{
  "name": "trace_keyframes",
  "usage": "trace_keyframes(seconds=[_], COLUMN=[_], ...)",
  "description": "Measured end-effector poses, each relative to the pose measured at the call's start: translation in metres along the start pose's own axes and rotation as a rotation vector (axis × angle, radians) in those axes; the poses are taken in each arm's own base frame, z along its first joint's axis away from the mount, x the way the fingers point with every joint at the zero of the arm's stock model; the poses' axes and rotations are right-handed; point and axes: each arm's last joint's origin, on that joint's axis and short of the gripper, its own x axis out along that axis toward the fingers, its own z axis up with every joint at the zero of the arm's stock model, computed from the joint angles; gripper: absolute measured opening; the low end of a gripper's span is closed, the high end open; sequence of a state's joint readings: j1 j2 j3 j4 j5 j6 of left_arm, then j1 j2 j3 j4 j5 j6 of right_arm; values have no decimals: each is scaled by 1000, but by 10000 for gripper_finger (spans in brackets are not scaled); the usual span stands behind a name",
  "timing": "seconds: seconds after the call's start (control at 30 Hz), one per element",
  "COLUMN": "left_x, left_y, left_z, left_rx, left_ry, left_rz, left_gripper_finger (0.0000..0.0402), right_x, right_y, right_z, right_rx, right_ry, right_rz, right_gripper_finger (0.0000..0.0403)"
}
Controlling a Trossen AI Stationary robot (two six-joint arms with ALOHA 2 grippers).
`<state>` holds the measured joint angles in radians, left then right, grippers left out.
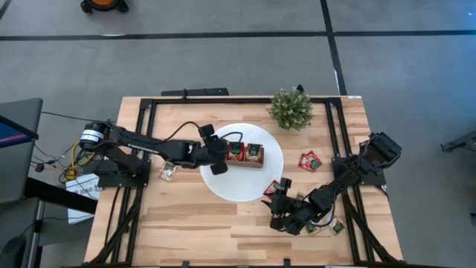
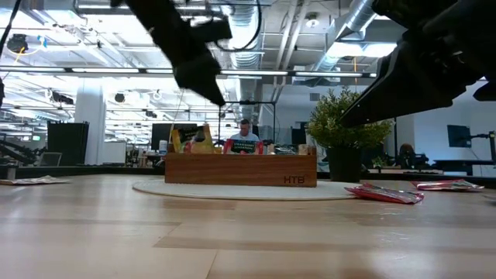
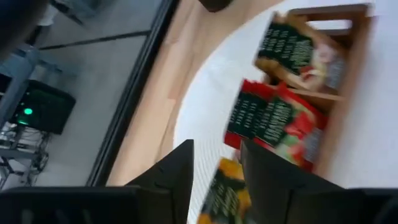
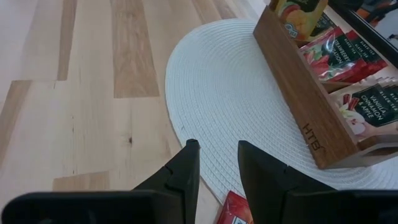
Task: Pick & Place Tea
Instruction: Put the orange tea bag into the left section of the wooden organizer
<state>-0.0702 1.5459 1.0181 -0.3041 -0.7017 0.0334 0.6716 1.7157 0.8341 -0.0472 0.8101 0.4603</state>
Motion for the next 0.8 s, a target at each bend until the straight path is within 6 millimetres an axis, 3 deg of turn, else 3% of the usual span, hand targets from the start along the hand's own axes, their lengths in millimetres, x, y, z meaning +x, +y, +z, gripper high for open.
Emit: trace_keyframes(seconds=[0.1,0.3,0.47,0.67,0.8], left_x=[-12,-13,4,31,37], left_y=[4,10,8,8,12], left_z=[7,-11,-12,-6,-6], left_rx=[6,45,11,27,68], left_ry=[86,282,242,135,135], left_rz=[-47,-78,-67,-84,-38], left_gripper_finger=[111,49,5,0,0], right_x=[0,-1,-2,1,1], right_y=[0,1,2,-1,-1], right_z=[0,-1,-1,0,0], right_rx=[-3,-5,-7,-21,-23], right_ry=[3,2,1,4,5], right_rz=[-1,3,7,-2,-5], right_gripper_finger=[102,102,102,102,102])
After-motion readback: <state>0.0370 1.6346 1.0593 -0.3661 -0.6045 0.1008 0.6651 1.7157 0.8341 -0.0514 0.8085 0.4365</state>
